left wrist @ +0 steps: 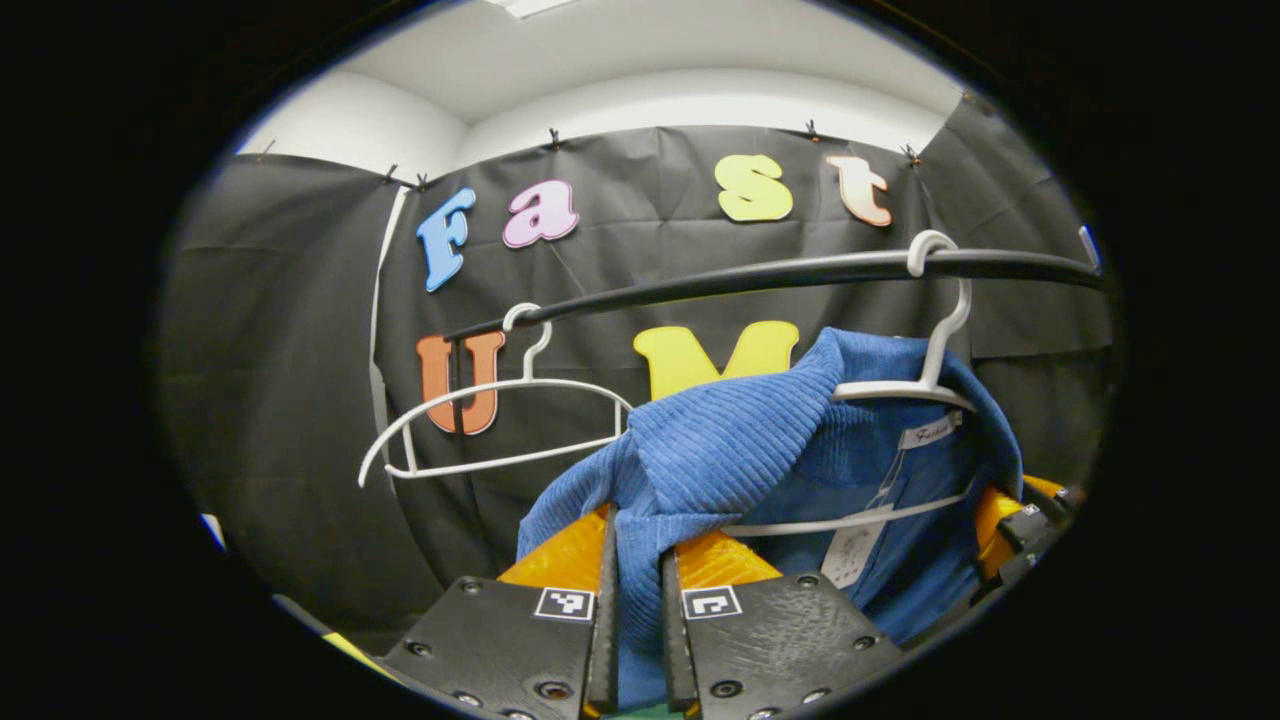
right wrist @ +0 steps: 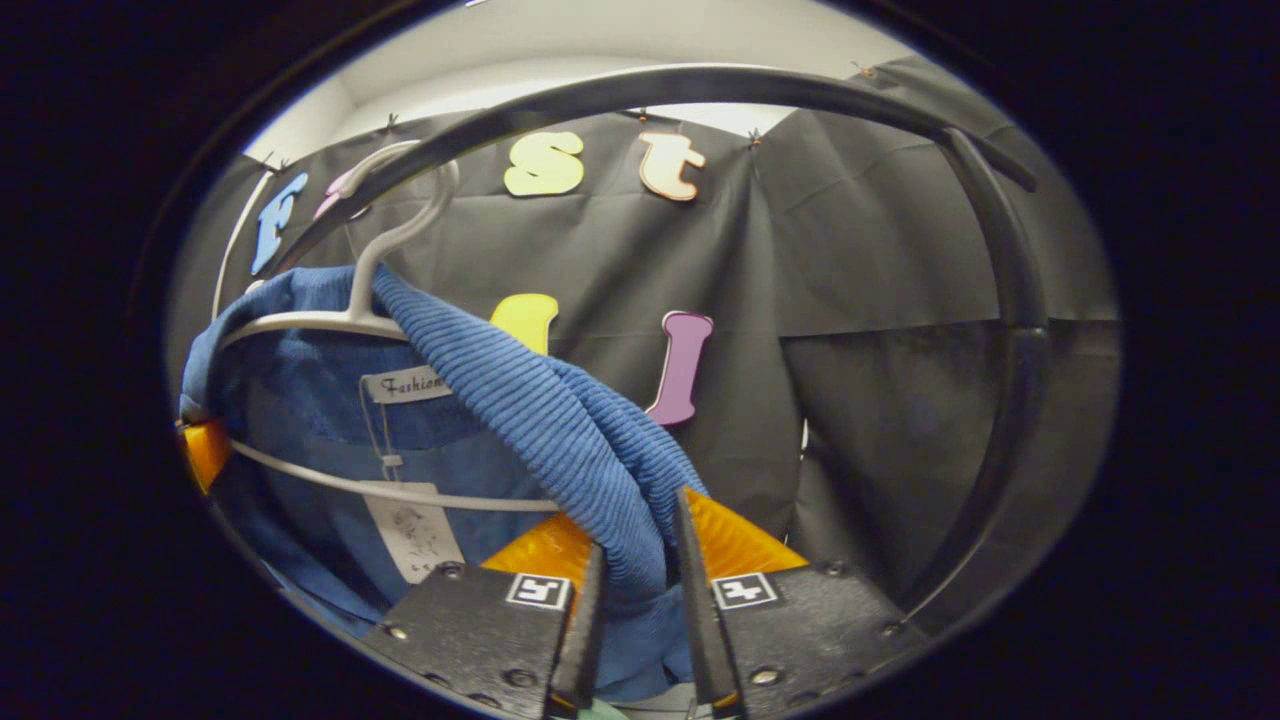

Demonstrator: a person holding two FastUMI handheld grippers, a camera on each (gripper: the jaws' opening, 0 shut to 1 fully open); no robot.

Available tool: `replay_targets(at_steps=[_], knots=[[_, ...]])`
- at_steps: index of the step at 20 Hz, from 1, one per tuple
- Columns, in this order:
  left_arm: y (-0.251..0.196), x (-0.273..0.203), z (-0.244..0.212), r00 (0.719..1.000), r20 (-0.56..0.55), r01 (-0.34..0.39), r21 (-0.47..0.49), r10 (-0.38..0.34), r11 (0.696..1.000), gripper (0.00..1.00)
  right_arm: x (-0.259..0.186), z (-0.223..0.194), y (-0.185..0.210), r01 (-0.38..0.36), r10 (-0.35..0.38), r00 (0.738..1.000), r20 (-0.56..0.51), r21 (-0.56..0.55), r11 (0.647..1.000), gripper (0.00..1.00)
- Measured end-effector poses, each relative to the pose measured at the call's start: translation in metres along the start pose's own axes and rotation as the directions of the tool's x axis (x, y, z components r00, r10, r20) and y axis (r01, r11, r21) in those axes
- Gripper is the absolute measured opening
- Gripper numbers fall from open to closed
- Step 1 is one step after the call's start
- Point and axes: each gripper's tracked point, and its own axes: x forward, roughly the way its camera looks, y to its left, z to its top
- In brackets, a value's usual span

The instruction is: Grasp the clothes on the hanger with both hands and then place them into the laundry hamper below.

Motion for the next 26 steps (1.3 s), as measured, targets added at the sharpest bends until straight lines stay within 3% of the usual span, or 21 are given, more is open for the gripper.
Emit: replay_targets(at_steps=[1, 2, 4, 7, 12, 15, 19, 21, 23, 24, 25, 26], knots=[[0.010, -0.003, 0.006, 1.000, 0.017, -0.022, 0.022, 0.021, 1.000, 0.08, -0.002, 0.001, 0.001, 0.009, -0.009, 1.000, 0.005, -0.006, 1.000, 0.33], [0.016, -0.001, 0.011, 1.000, 0.030, -0.006, 0.027, 0.006, 1.000, 0.11, -0.005, 0.001, -0.001, 0.015, -0.015, 1.000, 0.004, -0.003, 1.000, 0.20], [0.023, 0.003, 0.014, 0.999, 0.023, 0.039, 0.020, -0.039, 0.999, 0.10, -0.010, 0.003, -0.002, 0.011, -0.010, 1.000, -0.007, 0.010, 1.000, 0.13], [0.030, 0.008, 0.025, 0.995, 0.011, 0.098, 0.023, -0.098, 0.995, 0.09, -0.024, 0.011, -0.006, 0.019, -0.019, 1.000, -0.006, -0.028, 0.999, 0.10], [0.031, -0.017, 0.055, 0.959, -0.016, 0.282, 0.058, -0.282, 0.958, 0.09, -0.041, 0.024, -0.016, -0.054, 0.052, 0.998, -0.043, -0.051, 0.997, 0.10], [0.025, -0.028, 0.053, 0.880, -0.116, 0.463, -0.003, -0.461, 0.886, 0.06, -0.049, 0.029, -0.023, -0.092, 0.087, 0.995, -0.058, -0.090, 0.992, 0.10], [0.034, -0.037, 0.075, 0.776, -0.183, 0.594, -0.107, -0.604, 0.797, 0.06, -0.055, 0.033, -0.023, -0.160, 0.151, 0.984, -0.097, -0.096, 0.982, 0.10], [0.039, -0.039, 0.097, 0.767, -0.188, 0.606, -0.104, -0.614, 0.789, 0.06, -0.054, 0.039, -0.028, -0.152, 0.142, 0.986, -0.085, -0.134, 0.979, 0.10], [0.045, -0.028, 0.107, 0.787, -0.209, 0.590, -0.023, -0.581, 0.807, 0.10, -0.057, 0.043, -0.021, -0.181, 0.171, 0.982, -0.085, -0.126, 0.975, 0.10], [0.046, -0.030, 0.103, 0.792, -0.236, 0.584, 0.029, -0.563, 0.811, 0.06, -0.057, 0.045, -0.022, -0.184, 0.174, 0.981, -0.081, -0.127, 0.975, 0.10], [0.044, -0.032, 0.105, 0.791, -0.244, 0.593, 0.080, -0.561, 0.801, 0.10, -0.057, 0.047, -0.023, -0.183, 0.175, 0.982, -0.072, -0.139, 0.973, 0.10], [0.041, -0.032, 0.103, 0.785, -0.264, 0.604, 0.123, -0.561, 0.787, 0.06, -0.057, 0.048, -0.026, -0.179, 0.170, 0.983, -0.067, -0.154, 0.972, 0.10]])
